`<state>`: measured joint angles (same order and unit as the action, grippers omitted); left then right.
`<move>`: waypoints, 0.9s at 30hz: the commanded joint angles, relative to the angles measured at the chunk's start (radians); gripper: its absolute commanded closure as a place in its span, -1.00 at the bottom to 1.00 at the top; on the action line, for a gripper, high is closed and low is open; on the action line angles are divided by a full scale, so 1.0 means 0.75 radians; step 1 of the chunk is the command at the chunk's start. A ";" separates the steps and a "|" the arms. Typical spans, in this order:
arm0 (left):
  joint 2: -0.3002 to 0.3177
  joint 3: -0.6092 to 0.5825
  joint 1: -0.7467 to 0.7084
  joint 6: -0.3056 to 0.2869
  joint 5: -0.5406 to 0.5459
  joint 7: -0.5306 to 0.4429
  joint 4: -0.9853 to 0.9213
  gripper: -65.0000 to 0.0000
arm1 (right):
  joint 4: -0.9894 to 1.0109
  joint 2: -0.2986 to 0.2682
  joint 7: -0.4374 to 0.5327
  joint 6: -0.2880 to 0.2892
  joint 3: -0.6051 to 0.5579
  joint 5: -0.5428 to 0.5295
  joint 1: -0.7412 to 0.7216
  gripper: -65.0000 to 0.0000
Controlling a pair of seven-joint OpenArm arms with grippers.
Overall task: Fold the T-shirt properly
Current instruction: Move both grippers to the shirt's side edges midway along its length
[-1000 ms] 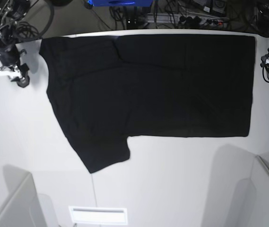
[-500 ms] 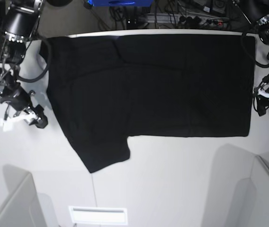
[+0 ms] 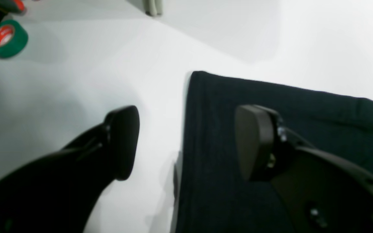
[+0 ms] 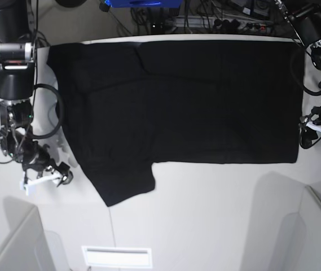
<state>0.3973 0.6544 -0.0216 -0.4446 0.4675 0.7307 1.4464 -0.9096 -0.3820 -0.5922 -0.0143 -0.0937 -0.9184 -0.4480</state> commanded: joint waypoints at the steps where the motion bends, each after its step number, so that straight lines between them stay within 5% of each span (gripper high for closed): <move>1: 0.034 0.008 0.017 -0.006 0.014 -0.030 0.020 -0.38 | 0.040 -0.017 0.044 0.047 -0.050 -0.012 -0.087 -0.29; 5: 0.034 0.016 0.011 -0.006 0.004 -0.030 0.020 -0.38 | 0.293 -0.007 0.134 0.216 -0.203 -0.012 -0.218 -0.27; 11: 0.026 0.016 0.017 -0.012 -0.232 -0.032 0.022 -0.38 | 0.555 0.050 0.242 0.313 -0.357 -0.012 -0.351 -0.27; 27: 0.022 0.016 0.017 -0.012 -0.275 -0.032 0.020 -0.38 | 0.582 0.120 0.267 0.331 -0.486 -0.014 -0.310 -0.18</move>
<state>0.3908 0.6601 -0.0196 -0.4522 0.2577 0.7265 1.4460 -0.4709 -0.2909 -0.3569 0.2298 -0.4557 -0.9318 -0.6689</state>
